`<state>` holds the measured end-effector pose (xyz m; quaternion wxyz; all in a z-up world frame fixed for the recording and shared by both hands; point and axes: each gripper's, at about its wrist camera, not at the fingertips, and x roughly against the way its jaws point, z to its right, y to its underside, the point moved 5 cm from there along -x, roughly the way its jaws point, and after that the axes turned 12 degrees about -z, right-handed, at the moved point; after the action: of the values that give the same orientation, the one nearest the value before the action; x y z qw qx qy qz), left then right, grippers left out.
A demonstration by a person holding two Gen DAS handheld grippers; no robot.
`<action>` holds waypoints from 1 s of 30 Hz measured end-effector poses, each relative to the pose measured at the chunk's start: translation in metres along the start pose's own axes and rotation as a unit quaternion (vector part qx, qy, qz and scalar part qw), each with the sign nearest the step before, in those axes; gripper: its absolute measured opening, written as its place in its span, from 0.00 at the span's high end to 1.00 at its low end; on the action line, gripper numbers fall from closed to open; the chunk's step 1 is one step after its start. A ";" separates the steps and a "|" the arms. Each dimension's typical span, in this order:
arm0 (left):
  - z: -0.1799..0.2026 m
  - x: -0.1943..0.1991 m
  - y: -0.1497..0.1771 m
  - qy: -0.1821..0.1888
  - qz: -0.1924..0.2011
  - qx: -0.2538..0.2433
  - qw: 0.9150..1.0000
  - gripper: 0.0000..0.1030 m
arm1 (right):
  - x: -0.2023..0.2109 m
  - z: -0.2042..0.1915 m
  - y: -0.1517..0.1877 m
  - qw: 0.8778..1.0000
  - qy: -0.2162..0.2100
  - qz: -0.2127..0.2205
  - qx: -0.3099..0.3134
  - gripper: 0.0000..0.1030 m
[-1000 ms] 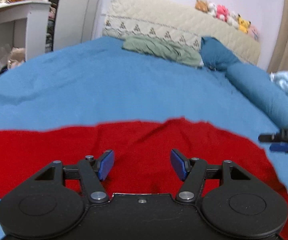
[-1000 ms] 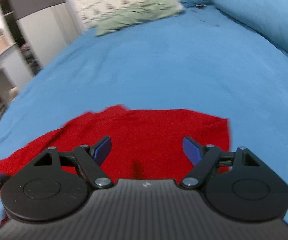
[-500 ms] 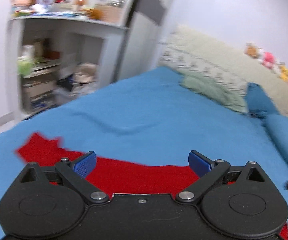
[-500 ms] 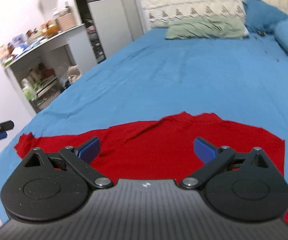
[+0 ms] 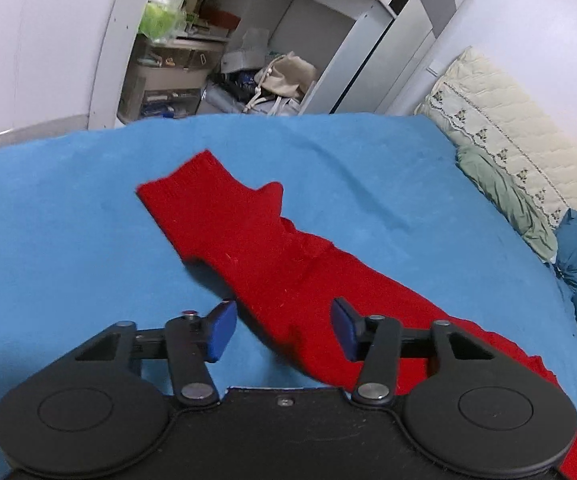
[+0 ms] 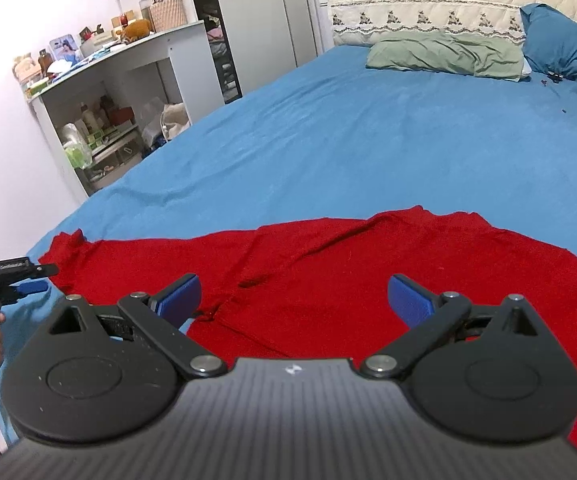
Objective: Fold small clothes
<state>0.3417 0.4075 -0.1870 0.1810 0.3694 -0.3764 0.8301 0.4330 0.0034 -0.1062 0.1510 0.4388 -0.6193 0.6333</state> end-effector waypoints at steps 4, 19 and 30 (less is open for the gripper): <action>-0.006 -0.017 -0.014 -0.016 0.014 0.018 1.000 0.69 | -0.007 0.006 0.003 1.000 -0.005 0.001 -0.012 0.00; 0.225 0.049 -0.007 0.081 0.112 -0.187 0.973 0.96 | 0.025 0.069 0.010 0.996 0.019 0.041 -0.078 0.00; 0.414 -0.081 0.205 0.110 -0.058 -0.375 0.919 0.95 | 0.063 0.168 0.050 0.986 0.089 0.035 -0.136 0.00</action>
<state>0.4740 -0.0418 -0.1653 0.3940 0.2018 -0.6155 0.6521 0.4230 -0.1823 -0.1177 0.2420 0.3340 -0.6986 0.5847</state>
